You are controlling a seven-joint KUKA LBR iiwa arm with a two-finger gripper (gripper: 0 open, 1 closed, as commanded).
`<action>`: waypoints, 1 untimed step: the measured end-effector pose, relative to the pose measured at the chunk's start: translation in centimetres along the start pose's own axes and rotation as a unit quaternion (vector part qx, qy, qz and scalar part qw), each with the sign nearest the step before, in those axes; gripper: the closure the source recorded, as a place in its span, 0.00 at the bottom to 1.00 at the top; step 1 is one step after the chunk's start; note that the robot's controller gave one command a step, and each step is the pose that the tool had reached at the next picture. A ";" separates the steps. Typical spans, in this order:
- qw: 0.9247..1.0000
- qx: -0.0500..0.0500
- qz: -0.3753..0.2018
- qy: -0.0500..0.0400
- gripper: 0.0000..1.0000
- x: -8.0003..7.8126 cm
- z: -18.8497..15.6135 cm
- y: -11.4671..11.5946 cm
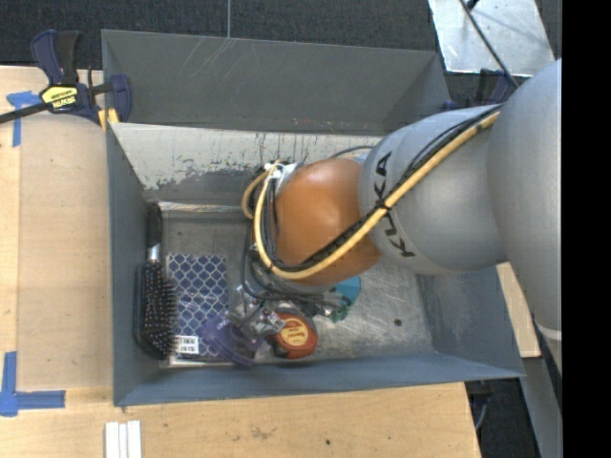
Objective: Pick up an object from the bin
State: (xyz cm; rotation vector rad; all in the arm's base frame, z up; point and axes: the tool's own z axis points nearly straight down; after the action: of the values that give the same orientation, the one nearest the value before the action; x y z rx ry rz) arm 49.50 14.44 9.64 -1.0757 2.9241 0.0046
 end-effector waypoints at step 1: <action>1.000 0.005 0.005 0.002 0.00 0.7 1.2 -0.7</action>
Offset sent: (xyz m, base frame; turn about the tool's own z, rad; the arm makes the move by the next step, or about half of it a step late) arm 0.0000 0.0000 0.0000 0.0000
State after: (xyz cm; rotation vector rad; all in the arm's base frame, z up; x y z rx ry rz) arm 49.47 13.51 8.46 -1.0621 2.9295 -0.0117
